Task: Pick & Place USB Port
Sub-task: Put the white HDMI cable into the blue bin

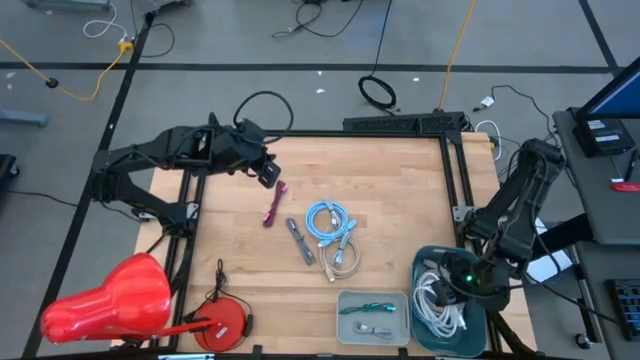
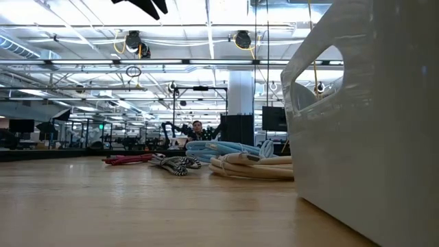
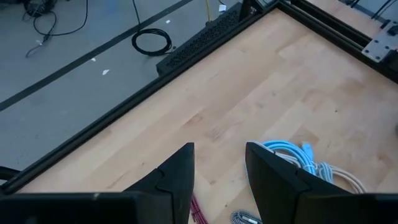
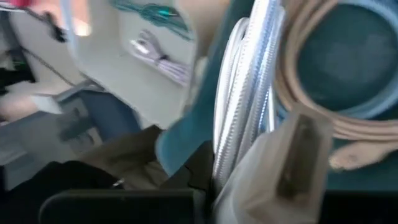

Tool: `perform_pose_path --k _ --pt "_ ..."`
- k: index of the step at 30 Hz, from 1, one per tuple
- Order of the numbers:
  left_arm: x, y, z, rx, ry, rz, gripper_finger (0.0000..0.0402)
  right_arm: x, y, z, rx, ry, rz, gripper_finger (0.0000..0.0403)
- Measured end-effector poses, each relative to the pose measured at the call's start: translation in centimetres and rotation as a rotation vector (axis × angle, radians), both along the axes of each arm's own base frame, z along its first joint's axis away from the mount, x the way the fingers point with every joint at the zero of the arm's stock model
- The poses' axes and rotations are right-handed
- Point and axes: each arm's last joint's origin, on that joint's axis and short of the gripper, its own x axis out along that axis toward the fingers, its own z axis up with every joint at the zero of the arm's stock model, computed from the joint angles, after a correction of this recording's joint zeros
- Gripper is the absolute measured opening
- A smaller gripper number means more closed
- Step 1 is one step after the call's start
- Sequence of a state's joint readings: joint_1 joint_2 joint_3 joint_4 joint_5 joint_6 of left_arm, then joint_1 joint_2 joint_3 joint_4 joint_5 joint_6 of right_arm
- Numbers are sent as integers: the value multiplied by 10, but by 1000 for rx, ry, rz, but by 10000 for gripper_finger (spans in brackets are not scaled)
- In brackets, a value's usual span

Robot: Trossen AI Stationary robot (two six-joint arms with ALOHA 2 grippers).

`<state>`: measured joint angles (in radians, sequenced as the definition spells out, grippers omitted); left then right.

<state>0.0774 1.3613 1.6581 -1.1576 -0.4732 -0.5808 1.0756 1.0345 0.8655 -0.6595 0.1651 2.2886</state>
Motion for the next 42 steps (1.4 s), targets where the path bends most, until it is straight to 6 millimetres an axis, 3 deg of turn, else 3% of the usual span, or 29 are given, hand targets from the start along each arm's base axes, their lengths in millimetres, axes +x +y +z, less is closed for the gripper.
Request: perform_pose_path --k 9,13,34,42 --pt "0 -4 0 -5 -2 -10 145 -7 -4 -7 -14 149 71 117" --pt "0 -4 0 -6 -3 -9 145 -11 -9 -11 -62 217 83 138" --pt "0 -4 0 -11 -10 -2 145 -22 -35 -21 -297 435 113 138" --pt "1 -4 0 -15 -14 2 145 -16 -39 -20 -298 419 126 143"
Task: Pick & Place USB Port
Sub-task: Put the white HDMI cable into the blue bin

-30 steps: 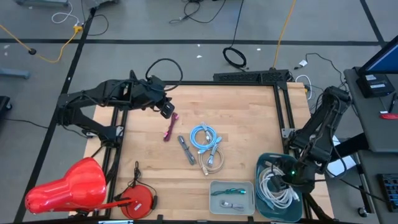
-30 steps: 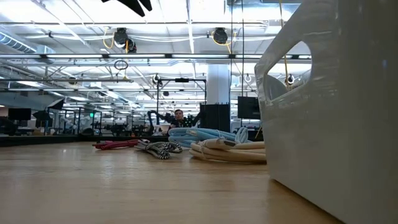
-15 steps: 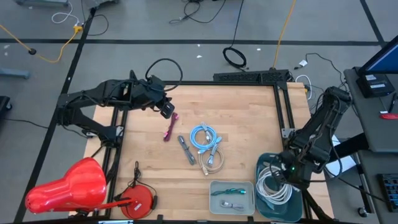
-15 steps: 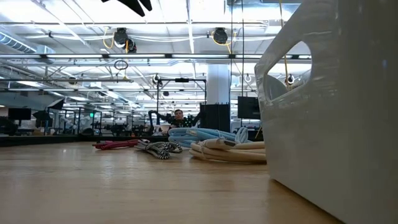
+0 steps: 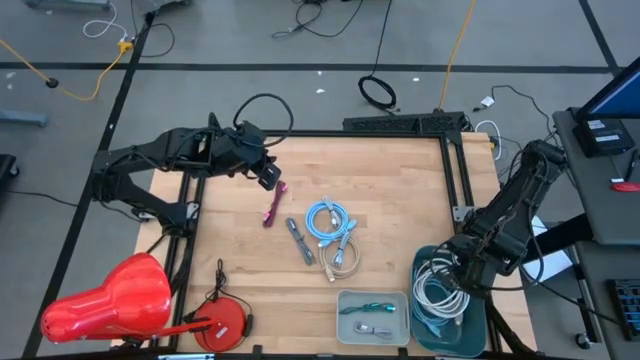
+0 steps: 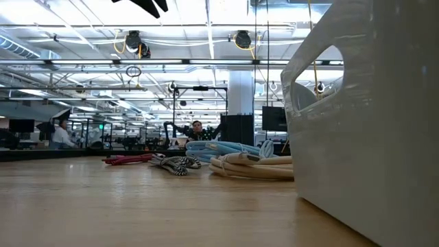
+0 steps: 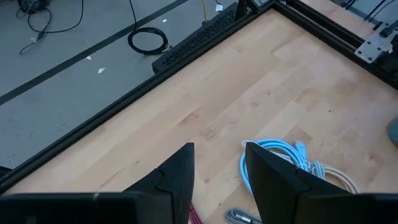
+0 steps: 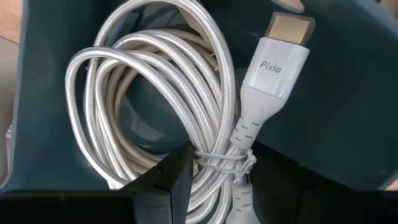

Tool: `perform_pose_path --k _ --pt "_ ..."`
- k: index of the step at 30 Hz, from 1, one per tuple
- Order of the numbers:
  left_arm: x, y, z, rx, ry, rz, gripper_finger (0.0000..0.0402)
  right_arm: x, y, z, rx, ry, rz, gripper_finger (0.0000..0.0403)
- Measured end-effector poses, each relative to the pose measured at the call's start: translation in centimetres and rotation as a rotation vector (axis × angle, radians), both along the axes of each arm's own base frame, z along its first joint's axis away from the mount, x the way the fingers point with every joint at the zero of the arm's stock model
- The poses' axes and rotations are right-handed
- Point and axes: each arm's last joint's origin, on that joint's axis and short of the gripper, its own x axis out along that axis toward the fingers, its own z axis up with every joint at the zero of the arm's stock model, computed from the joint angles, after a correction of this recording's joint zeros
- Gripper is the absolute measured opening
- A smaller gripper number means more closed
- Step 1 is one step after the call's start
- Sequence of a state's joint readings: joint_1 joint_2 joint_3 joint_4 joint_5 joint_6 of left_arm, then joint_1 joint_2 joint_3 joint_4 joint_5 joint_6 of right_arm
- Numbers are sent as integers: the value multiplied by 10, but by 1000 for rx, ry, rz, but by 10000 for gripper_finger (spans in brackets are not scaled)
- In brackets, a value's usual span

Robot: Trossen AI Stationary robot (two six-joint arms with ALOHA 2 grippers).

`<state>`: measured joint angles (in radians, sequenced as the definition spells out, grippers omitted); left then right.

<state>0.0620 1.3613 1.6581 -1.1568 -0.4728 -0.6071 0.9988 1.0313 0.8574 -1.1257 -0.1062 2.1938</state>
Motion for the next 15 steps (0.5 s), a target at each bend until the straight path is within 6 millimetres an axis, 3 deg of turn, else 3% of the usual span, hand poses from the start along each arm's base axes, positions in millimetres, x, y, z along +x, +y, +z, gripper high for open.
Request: perform_pose_path --k 15 --pt "0 4 0 13 10 3 145 13 -10 0 14 4 2 212"
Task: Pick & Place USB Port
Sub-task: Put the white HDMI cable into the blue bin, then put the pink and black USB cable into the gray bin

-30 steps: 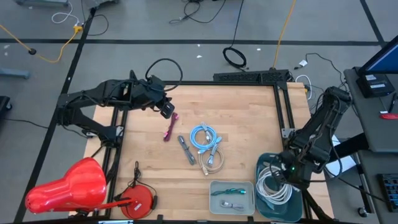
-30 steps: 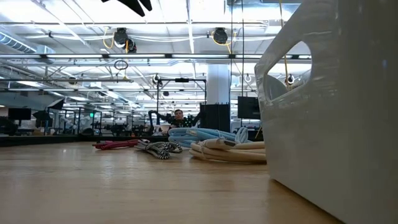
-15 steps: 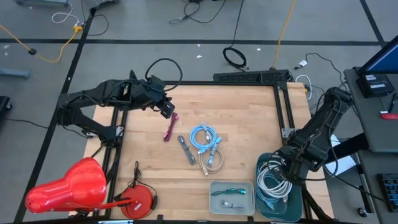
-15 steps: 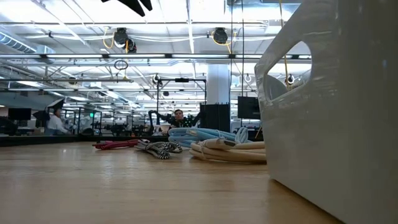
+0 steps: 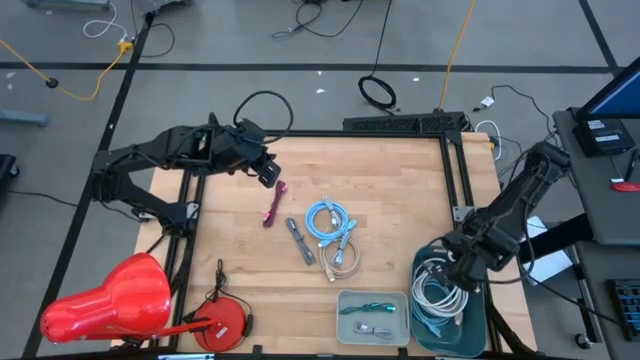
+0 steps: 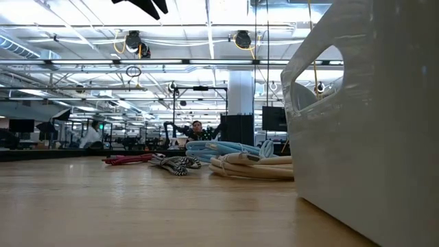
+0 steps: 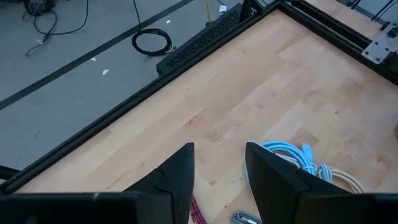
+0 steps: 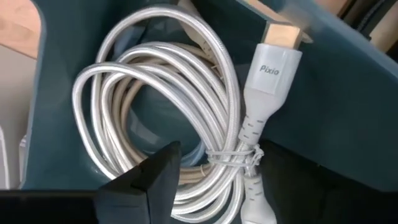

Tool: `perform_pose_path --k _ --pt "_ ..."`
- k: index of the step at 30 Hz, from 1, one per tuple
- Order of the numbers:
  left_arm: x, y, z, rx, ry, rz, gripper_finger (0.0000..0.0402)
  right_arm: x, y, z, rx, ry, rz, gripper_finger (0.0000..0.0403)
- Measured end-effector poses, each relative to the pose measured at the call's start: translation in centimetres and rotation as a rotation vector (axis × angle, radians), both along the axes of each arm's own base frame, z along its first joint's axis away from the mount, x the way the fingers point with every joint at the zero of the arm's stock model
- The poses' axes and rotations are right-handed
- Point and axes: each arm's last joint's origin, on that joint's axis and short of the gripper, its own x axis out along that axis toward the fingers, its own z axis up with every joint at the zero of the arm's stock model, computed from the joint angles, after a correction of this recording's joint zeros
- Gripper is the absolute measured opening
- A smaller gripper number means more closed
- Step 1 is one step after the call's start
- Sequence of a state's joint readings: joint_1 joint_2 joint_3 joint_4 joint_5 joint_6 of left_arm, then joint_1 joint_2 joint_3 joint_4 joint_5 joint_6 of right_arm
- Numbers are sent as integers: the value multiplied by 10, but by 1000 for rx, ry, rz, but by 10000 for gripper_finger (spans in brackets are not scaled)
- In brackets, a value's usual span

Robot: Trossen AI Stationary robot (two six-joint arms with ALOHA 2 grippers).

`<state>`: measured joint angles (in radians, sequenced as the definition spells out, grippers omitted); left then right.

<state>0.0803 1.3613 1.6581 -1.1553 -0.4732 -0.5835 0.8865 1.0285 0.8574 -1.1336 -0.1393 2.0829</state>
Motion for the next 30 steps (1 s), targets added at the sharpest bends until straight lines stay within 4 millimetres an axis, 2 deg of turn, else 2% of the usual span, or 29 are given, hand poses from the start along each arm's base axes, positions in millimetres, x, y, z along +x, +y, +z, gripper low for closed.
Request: perform_pose_path --k 7,17,27,30 --pt "0 0 0 5 5 -7 145 3 -6 3 23 -28 -16 219" --pt "0 0 0 12 11 -16 145 6 -13 7 35 -45 -16 186" --pt "0 0 0 8 8 -10 145 -4 -27 43 -45 35 25 164" --pt "0 0 0 3 4 -4 145 -6 -30 58 -67 4 19 164"
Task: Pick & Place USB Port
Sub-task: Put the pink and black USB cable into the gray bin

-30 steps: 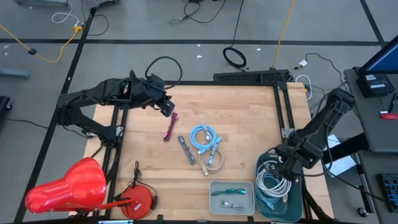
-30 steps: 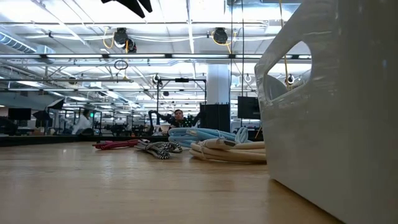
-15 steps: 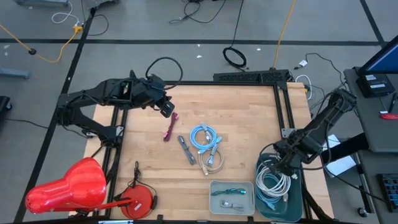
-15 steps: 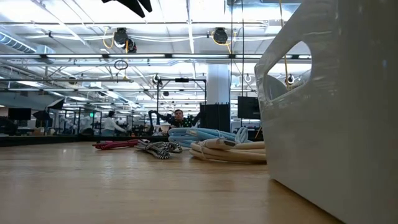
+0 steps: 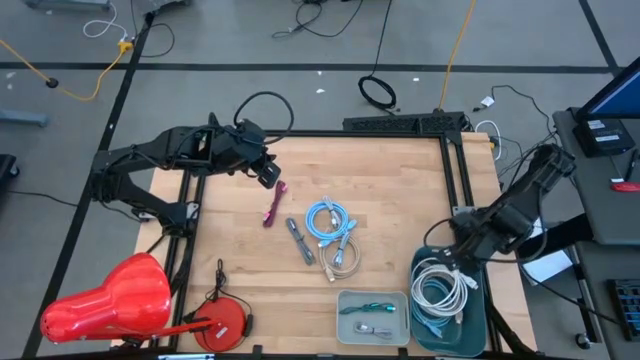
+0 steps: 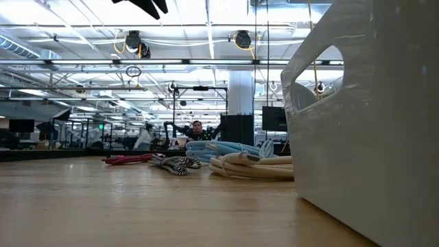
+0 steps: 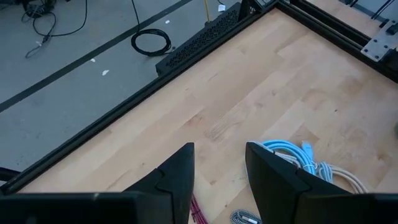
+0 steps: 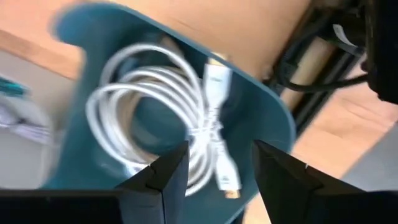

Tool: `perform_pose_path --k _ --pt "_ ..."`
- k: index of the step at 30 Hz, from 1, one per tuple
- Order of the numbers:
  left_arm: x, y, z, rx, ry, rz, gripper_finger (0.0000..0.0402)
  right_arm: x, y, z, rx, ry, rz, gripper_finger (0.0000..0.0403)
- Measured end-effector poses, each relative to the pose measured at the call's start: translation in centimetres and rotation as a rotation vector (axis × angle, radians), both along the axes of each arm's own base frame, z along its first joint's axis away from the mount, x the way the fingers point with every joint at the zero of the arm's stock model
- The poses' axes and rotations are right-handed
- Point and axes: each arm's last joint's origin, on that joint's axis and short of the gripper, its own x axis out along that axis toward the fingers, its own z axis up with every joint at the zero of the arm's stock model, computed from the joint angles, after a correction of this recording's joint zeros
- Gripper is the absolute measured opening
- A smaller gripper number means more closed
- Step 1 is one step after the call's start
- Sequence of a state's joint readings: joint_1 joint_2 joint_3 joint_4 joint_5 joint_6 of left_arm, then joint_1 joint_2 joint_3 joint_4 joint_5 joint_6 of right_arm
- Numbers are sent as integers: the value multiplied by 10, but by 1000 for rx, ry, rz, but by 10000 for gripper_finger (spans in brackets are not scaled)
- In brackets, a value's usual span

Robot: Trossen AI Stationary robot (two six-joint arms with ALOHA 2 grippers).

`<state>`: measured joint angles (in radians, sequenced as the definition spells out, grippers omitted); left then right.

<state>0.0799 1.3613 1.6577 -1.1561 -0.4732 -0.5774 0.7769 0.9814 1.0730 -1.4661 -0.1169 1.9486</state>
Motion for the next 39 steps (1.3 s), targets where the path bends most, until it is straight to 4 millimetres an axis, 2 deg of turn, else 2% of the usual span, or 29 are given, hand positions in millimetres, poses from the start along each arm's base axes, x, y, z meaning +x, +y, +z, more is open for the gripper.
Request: perform_pose_path --k 5,10,15,19,23,27,29,34,39 --pt "0 0 0 -5 -4 6 145 6 -5 25 -63 -195 -21 161" --pt "0 0 0 -17 -15 20 145 25 -7 55 -186 -606 -27 160" --pt "9 -2 -7 -39 4 18 145 52 -4 77 -339 -1013 3 160" --pt "24 -6 -14 -90 5 -27 145 77 -3 88 -463 -1253 42 160" --pt "45 -14 -30 -171 28 -66 145 95 -11 95 -474 -1441 25 160" --pt "64 -19 -50 -299 67 -22 145 101 -22 100 -446 -1522 17 160" --pt "75 -20 -67 -350 129 30 145 101 -28 101 -459 -1521 54 160" --pt "81 -15 -104 -342 371 207 145 96 -44 90 -532 -1371 65 160" --pt "96 -8 -142 -282 571 276 145 95 -46 75 -538 -1235 111 160"
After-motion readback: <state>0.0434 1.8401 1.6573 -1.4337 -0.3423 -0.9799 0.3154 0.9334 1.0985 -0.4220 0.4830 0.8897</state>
